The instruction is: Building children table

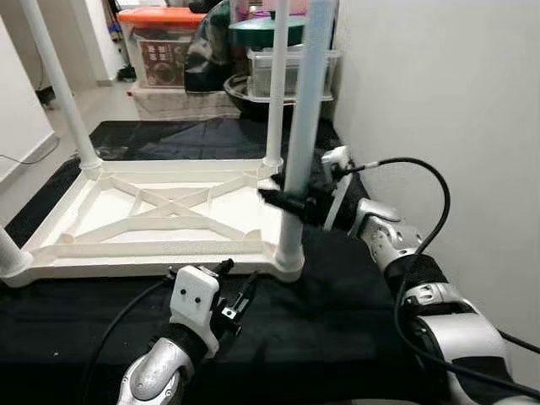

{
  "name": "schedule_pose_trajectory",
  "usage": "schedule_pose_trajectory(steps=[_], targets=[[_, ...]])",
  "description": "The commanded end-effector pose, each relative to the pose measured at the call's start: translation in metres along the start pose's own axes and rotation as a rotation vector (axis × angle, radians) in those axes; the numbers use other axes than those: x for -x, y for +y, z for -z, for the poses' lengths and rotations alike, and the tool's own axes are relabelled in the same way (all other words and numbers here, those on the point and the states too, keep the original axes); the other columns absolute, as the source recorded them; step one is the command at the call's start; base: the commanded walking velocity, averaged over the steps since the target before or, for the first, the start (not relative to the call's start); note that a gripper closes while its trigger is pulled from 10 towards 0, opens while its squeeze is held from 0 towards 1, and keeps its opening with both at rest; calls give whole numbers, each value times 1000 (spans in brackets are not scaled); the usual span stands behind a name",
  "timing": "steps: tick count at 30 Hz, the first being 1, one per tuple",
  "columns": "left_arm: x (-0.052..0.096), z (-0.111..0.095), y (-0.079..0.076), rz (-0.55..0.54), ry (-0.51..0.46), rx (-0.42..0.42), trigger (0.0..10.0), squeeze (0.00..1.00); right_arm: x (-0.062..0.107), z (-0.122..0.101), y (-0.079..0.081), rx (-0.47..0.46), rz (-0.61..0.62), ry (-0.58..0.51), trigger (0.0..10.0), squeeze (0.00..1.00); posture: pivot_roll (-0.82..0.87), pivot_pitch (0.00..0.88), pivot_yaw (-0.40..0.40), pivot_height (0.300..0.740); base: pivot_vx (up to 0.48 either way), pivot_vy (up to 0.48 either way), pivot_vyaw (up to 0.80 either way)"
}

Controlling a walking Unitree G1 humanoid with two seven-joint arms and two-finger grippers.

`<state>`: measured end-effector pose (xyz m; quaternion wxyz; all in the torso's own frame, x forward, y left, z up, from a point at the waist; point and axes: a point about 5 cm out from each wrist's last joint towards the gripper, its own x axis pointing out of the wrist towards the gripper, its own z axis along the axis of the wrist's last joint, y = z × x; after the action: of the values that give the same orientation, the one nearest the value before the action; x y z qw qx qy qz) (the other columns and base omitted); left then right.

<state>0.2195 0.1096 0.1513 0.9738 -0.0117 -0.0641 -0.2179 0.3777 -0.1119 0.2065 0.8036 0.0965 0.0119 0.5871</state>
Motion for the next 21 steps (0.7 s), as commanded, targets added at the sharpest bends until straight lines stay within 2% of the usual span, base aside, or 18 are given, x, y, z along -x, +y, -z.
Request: schedule_pose_trajectory(steps=[1, 6, 7, 11, 14, 15, 16, 18, 19, 20, 21], targets=[[0, 4, 3, -8, 18, -5, 10000, 0, -10, -2, 5, 14, -71, 18, 10000, 0, -20, 0, -31, 740, 0, 0, 0], [0, 3, 5, -15, 17, -11, 10000, 0, -21, -5, 10, -8, -151, 6, 10000, 0, -6, 0, -30, 740, 0, 0, 0], [1, 3, 7, -19, 18, -15, 10000, 0, -23, -3, 16, -41, -228, 1, 0, 0, 5, 0, -31, 740, 0, 0, 0], [1, 2, 7, -21, 16, -17, 10000, 0, -22, 2, 18, -48, -264, 12, 0, 0, 5, 0, -31, 740, 0, 0, 0], [2, 3, 7, -23, 17, -18, 10000, 0, -21, 5, 17, -30, -221, 16, 0, 0, 8, 0, -39, 740, 0, 0, 0], [2, 3, 7, -22, 17, -17, 10000, 0, -22, 7, 13, -11, -141, 14, 0, 0, 4, 0, -37, 740, 0, 0, 0], [2, 3, 6, -22, 17, -17, 10000, 0, -23, 7, 1, 13, 90, 11, 0, 0, 9, 0, -39, 740, 0, 0, 0], [2, 3, 6, -22, 17, -17, 10000, 0, -23, 7, 1, 13, 90, 11, 0, 0, 9, 0, -39, 740, 0, 0, 0], [1, 3, 6, -23, 17, -16, 10000, 0, -22, 7, -7, 28, 252, 6, 0, 0, 9, 0, -39, 740, 0, 0, 0], [1, 4, 6, -22, 17, -15, 10000, 0, -12, 6, -23, 59, 555, -1, 0, 0, -5, 0, -28, 740, 0, 0, 0], [1, 4, 6, -22, 17, -15, 10000, 0, -12, 6, -23, 59, 555, -1, 0, 0, -5, 0, -28, 740, 0, 0, 0]])
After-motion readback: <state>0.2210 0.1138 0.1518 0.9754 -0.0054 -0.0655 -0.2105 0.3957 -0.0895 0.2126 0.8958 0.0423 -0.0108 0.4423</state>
